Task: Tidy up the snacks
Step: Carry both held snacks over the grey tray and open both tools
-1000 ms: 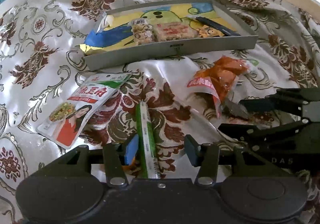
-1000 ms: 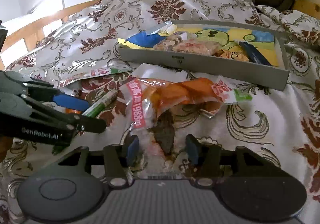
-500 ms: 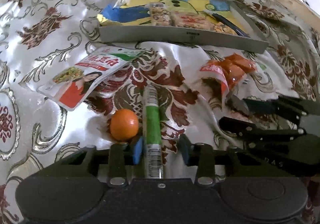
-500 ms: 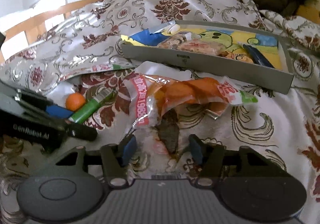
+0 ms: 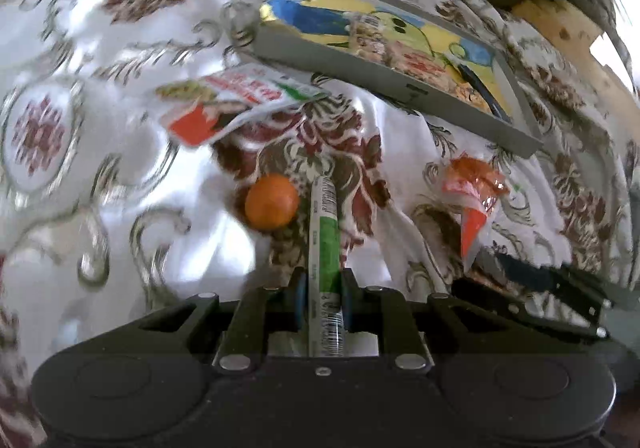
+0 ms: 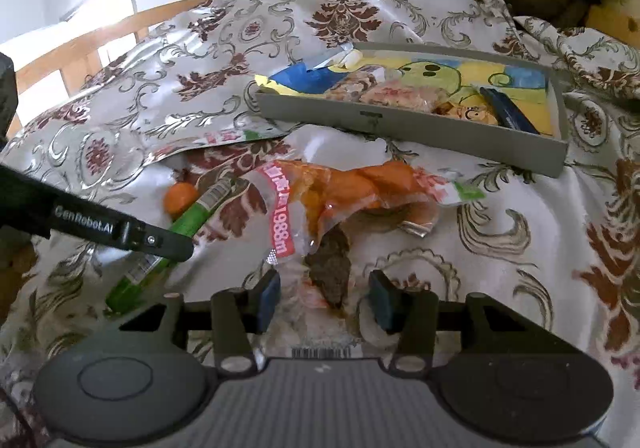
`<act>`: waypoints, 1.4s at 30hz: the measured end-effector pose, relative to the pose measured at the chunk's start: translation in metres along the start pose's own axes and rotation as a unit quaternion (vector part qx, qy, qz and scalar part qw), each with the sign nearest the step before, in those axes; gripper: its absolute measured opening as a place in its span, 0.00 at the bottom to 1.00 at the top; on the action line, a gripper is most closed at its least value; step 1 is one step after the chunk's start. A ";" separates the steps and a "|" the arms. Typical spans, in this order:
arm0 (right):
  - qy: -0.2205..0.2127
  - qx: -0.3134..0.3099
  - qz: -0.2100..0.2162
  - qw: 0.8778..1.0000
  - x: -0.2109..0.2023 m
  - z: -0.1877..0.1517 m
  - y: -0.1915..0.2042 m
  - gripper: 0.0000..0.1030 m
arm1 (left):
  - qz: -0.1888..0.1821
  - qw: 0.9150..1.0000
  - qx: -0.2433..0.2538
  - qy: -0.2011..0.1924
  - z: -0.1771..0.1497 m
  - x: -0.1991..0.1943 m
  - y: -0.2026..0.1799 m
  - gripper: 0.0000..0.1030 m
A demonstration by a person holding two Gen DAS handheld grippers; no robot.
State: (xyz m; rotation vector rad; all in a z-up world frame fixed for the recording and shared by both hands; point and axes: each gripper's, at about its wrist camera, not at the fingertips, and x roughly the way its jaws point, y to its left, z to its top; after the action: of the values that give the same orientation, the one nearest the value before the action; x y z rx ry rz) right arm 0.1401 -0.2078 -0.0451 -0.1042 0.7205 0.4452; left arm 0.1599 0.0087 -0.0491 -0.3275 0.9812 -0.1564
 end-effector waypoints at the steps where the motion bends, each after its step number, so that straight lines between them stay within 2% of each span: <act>1: 0.001 0.003 0.002 1.000 -0.005 -0.001 0.001 0.51 | -0.004 1.000 -0.009 -0.003 -0.003 -0.003 0.001 0.17; 8: -0.013 0.047 0.053 0.997 -0.034 0.003 0.006 0.51 | -0.018 0.999 -0.029 -0.037 -0.016 -0.028 0.002 0.17; 13: -0.027 0.027 0.059 0.998 -0.046 0.005 0.021 0.51 | -0.024 0.997 -0.020 -0.067 -0.017 -0.046 0.001 0.17; 18: -0.041 -0.011 0.045 0.998 -0.056 0.008 0.037 0.51 | -0.030 0.996 -0.017 -0.078 -0.017 -0.052 0.000 0.17; 23: -0.055 -0.063 0.012 0.996 -0.062 0.005 0.054 0.51 | -0.032 0.996 -0.012 -0.084 -0.016 -0.053 0.000 0.17; 35: -0.120 -0.035 -0.013 0.992 -0.078 0.017 0.036 0.51 | -0.042 0.992 0.028 -0.116 0.011 -0.055 -0.014 0.17; 39: -0.144 -0.024 -0.023 0.989 -0.086 0.028 0.025 0.51 | -0.044 0.987 0.067 -0.138 0.034 -0.051 -0.026 0.18; 42: -0.160 -0.011 -0.031 0.987 -0.087 0.047 0.012 0.51 | -0.046 0.985 0.075 -0.146 0.059 -0.043 -0.036 0.18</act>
State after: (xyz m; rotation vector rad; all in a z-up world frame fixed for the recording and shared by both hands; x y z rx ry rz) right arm 0.1064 -0.2172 0.0488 -0.0732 0.3963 0.3986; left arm 0.1864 -0.0016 0.0277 -0.2485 0.6593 -0.2581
